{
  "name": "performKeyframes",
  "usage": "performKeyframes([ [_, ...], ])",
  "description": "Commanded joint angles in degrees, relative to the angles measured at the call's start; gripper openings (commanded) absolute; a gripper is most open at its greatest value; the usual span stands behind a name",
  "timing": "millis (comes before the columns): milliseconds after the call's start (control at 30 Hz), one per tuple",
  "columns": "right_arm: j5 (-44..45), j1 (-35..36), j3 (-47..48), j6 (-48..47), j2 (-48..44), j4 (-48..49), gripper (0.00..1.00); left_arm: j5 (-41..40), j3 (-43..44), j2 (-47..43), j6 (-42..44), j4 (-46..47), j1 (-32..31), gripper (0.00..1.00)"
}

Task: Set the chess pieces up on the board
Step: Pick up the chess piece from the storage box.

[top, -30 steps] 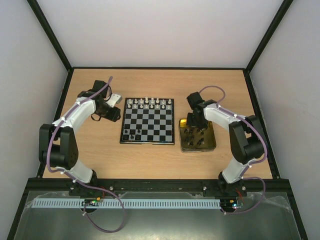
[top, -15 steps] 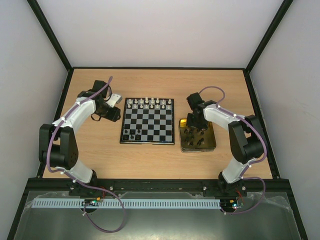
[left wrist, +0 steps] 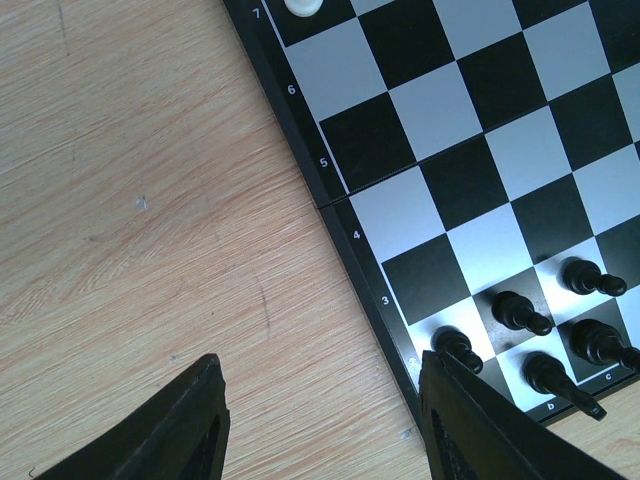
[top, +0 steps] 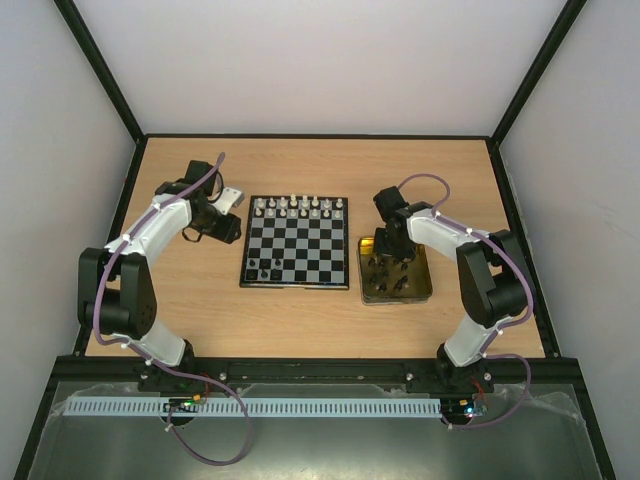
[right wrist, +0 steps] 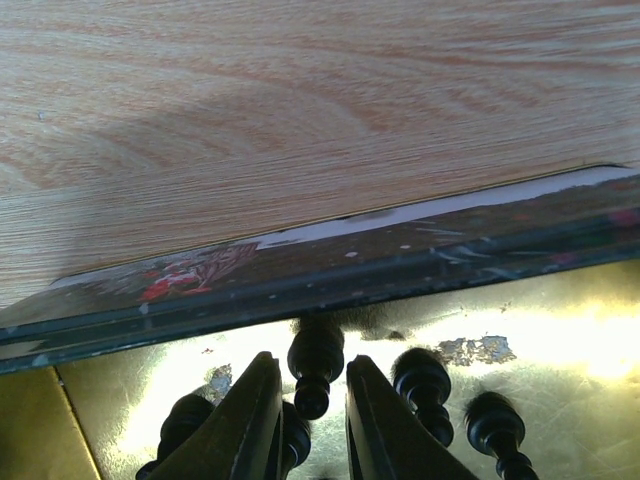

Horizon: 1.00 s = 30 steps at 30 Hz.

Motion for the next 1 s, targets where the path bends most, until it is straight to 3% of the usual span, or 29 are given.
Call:
performKeyframes([
  [0,1.55,-0.35,-0.71,0.04,0.18,-0.1,0.18,-0.14,0.24,-1.0,0.17,-0.57,0.32,0.54],
  [967,1.22,-0.37,-1.0,0.07,0.78,0.61,0.1,-0.19,-0.62,-1.44,0.22,-0.57,0.32,0.54],
])
